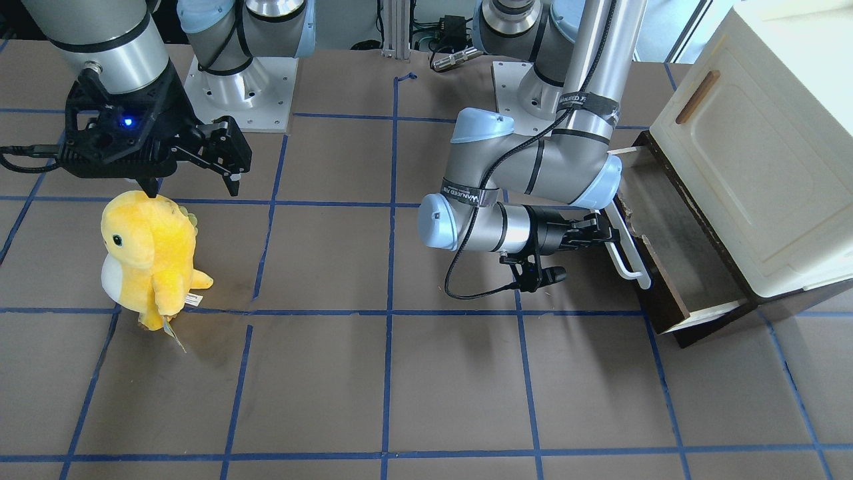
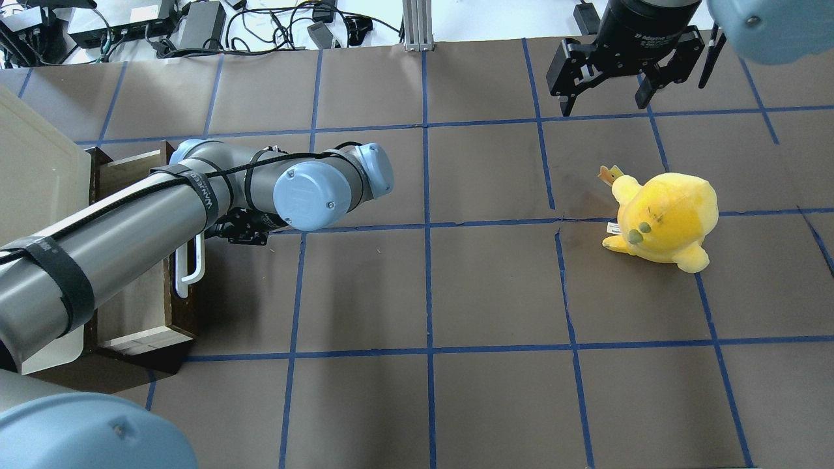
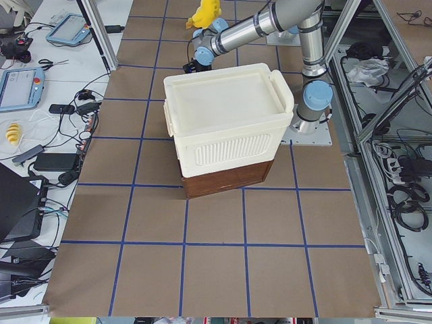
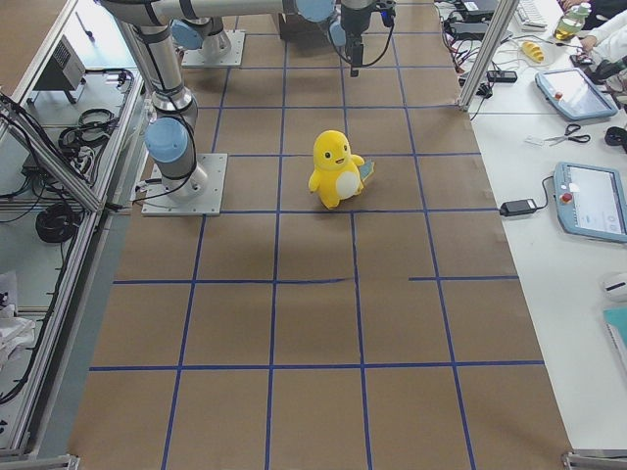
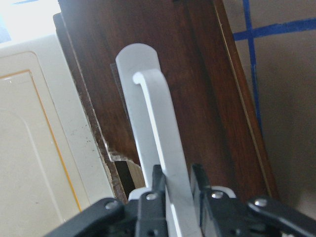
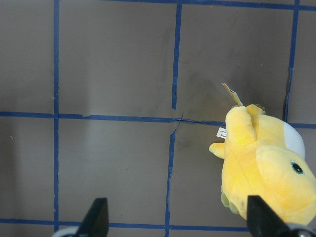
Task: Pull drawer sideways
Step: 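Keep pulling the drawer outward with the left gripper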
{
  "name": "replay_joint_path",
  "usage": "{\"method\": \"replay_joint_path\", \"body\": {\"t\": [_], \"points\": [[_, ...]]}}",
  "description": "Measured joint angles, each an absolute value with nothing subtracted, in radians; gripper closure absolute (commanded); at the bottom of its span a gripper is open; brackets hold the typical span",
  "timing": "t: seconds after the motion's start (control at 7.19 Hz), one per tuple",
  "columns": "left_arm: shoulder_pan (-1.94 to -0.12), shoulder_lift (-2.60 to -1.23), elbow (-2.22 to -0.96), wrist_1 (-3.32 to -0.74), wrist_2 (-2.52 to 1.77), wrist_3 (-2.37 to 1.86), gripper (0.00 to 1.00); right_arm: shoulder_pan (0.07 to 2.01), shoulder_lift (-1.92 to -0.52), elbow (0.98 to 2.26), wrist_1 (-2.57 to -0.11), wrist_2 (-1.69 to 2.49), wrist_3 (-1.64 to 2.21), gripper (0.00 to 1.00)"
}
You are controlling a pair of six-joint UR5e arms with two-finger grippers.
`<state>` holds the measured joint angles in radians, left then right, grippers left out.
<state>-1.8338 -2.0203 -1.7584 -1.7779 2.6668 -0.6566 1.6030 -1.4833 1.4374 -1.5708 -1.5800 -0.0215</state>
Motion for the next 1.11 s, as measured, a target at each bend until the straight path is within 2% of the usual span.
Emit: {"method": "replay_joint_path", "body": {"t": [1.11], "points": [[-1.874, -2.026, -1.75, -1.774, 2.668, -0.64, 0.86, 1.603, -1.483, 1.437, -1.571, -1.58, -0.022, 0.0]]}}
